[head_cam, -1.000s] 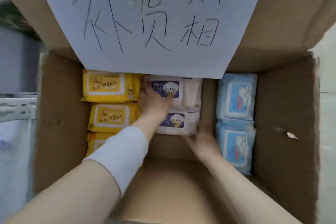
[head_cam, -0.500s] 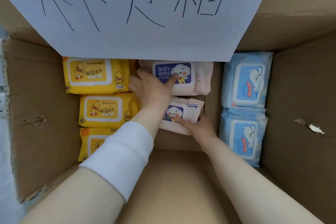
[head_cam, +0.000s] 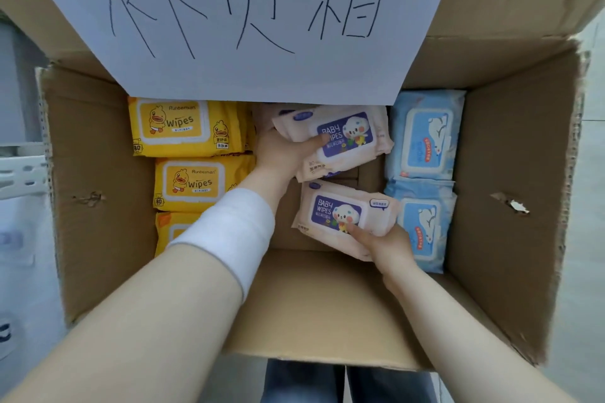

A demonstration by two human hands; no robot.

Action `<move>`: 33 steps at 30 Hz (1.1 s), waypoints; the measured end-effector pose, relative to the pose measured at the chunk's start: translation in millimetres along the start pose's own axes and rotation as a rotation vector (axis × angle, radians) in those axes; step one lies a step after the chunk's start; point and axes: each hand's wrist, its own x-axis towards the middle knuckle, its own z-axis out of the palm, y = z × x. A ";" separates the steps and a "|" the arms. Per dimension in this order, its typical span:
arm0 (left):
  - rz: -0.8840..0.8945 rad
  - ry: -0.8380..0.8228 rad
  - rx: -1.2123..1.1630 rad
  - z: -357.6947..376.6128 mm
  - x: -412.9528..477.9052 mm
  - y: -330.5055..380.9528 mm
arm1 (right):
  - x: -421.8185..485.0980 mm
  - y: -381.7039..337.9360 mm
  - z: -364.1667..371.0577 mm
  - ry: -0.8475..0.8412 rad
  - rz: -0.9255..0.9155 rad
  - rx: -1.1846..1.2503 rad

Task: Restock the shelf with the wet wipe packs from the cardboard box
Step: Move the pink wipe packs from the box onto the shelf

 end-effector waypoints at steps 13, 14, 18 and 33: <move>0.009 -0.045 -0.355 -59.0 -113.7 -14.7 | -85.9 -10.9 -60.4 0.015 -0.026 -0.015; 0.022 -0.025 -0.377 -72.3 -129.5 -18.8 | -98.5 -12.3 -64.6 0.003 -0.043 -0.042; 0.093 0.044 -0.509 -127.5 -205.5 -43.0 | -152.4 -15.0 -70.9 -0.057 -0.149 -0.159; 0.616 0.568 -0.881 -349.4 -622.0 -159.0 | -500.0 0.3 -16.6 -0.581 -0.730 -0.357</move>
